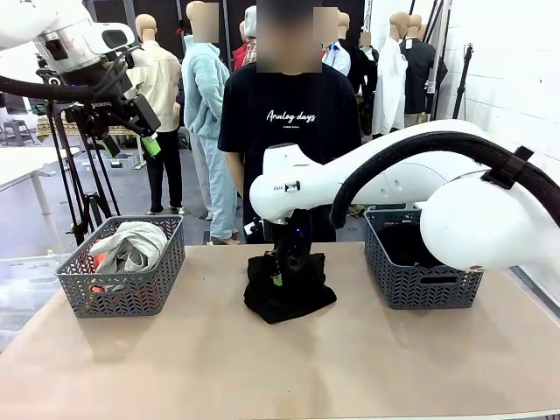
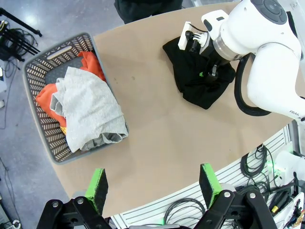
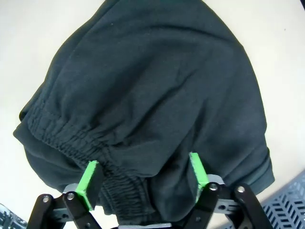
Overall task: Sort the tops and bottoms.
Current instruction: Lift clothes from the center of the table with your right hand.
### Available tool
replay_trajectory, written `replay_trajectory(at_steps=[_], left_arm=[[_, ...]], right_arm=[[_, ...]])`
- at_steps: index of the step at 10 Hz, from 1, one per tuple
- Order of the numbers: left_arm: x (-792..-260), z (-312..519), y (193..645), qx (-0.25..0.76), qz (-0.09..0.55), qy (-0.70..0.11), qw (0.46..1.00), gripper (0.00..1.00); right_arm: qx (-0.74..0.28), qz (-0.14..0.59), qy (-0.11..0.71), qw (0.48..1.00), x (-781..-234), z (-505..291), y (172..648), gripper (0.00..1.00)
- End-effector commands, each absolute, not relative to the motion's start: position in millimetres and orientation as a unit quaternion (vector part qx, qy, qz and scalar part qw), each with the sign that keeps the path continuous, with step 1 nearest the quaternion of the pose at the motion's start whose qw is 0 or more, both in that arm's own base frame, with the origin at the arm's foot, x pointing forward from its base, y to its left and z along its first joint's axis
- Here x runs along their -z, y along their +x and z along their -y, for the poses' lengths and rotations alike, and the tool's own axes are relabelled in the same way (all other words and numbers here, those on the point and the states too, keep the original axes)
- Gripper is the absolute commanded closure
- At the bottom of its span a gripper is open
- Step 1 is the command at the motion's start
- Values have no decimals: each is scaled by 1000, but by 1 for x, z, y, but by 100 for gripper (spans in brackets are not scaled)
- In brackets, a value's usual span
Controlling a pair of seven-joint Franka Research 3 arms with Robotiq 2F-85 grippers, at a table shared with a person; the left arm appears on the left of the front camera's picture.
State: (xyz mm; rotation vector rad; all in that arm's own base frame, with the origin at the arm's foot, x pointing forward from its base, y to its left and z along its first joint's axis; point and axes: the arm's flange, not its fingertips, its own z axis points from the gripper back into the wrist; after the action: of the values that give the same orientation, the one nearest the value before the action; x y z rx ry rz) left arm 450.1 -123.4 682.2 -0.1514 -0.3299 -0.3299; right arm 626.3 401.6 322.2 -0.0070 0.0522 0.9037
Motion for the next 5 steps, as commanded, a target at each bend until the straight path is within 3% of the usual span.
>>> replay_trajectory(at_steps=[1, 3, 5], left_arm=[[-680, 121, 446, 167, 163, -75, 969, 0], [-680, 121, 446, 167, 163, -75, 969, 0], [-680, 121, 446, 167, 163, -75, 969, 0]], right_arm=[[-426, -44, -7, 903, -315, -401, 635, 62], [-422, -49, 3, 905, -314, -400, 634, 98], [-421, -49, 8, 906, -316, -399, 634, 100]])
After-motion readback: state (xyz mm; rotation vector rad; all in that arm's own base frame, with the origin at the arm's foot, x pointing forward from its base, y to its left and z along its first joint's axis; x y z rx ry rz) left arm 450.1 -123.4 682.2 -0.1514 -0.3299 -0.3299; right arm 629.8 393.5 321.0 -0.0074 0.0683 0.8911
